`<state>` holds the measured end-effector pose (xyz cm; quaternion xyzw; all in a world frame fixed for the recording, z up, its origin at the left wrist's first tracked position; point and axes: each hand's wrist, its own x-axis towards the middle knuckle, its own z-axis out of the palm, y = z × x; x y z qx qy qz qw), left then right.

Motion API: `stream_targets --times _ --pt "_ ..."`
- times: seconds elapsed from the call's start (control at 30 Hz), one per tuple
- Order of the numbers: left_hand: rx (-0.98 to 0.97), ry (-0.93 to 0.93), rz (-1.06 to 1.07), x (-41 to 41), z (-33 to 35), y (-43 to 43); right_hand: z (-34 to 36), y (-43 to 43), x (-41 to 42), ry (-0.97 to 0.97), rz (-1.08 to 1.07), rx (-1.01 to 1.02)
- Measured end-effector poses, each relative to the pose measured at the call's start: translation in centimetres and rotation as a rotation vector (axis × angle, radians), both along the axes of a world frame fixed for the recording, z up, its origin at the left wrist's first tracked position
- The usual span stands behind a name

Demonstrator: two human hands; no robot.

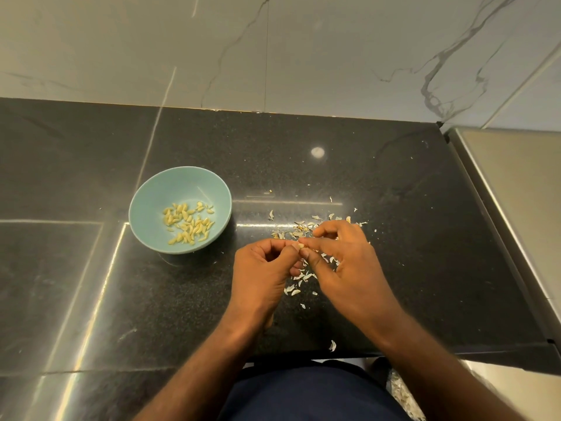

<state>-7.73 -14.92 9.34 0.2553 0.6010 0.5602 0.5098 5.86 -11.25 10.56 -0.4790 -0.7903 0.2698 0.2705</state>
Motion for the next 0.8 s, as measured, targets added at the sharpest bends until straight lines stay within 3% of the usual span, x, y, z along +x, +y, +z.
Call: stream_targets --times 0.27,0.4,0.53,0.6,0.8 --pt "0.030 0.122 -0.044 0.0 0.3 0.0 0.5 -0.1 -0.4 0.082 -0.070 -0.018" --pt "0.030 0.107 -0.042 -0.1 0.3 -0.1 1.1 0.6 -0.5 0.245 -0.093 -0.428" --pt "0.012 0.083 -0.018 -0.3 0.7 0.0 1.4 1.0 -0.4 0.683 -0.093 -0.864" --pt "0.006 0.145 -0.021 -0.6 0.7 0.1 1.5 1.0 -0.3 0.796 -0.077 -0.984" --pt "0.084 0.220 -0.027 -1.1 1.5 -0.1 1.9 1.3 0.0 0.679 -0.059 -0.884"
